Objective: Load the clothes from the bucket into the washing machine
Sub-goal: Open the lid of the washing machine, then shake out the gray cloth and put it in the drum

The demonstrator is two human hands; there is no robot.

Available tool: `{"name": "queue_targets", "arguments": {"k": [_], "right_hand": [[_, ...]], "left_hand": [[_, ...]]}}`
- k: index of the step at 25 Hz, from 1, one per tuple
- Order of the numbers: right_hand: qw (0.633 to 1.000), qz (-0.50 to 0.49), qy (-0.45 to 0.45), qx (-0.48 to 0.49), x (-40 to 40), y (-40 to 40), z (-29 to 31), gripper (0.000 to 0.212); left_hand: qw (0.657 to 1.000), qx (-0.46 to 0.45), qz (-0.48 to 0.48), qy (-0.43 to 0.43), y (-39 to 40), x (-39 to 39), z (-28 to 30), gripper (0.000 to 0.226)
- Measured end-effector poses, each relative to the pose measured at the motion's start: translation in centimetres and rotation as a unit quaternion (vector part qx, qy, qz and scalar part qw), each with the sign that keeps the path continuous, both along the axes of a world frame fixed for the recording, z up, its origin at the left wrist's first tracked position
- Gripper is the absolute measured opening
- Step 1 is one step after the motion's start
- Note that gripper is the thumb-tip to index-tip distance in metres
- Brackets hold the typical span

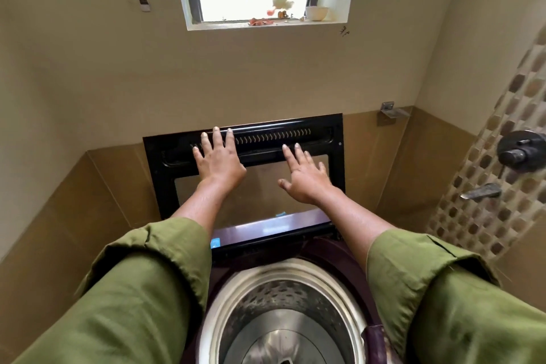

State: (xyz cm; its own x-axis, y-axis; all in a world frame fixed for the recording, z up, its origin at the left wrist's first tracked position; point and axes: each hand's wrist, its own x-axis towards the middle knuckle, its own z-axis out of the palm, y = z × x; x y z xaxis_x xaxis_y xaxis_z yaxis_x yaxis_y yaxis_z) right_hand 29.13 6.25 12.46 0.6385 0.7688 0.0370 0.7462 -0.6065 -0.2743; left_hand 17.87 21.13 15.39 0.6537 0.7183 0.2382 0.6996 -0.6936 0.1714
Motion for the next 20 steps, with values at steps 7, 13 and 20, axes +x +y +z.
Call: {"name": "queue_targets", "arguments": {"k": [7, 13, 20], "right_hand": [[0.997, -0.047, 0.065, 0.019, 1.1, -8.5, -3.0, 0.073], [0.994, -0.075, 0.082, -0.013, 1.6, -17.0, -4.5, 0.067], [0.984, -0.105, 0.122, -0.081, 2.9, -29.5, -7.9, 0.061]], "left_hand": [[0.991, -0.109, -0.071, 0.009, -7.5, 1.7, -1.9, 0.048], [0.983, -0.137, -0.109, 0.057, -15.0, 3.1, -5.6, 0.048], [0.961, -0.126, -0.217, 0.117, -27.0, 4.9, -9.5, 0.045]]}}
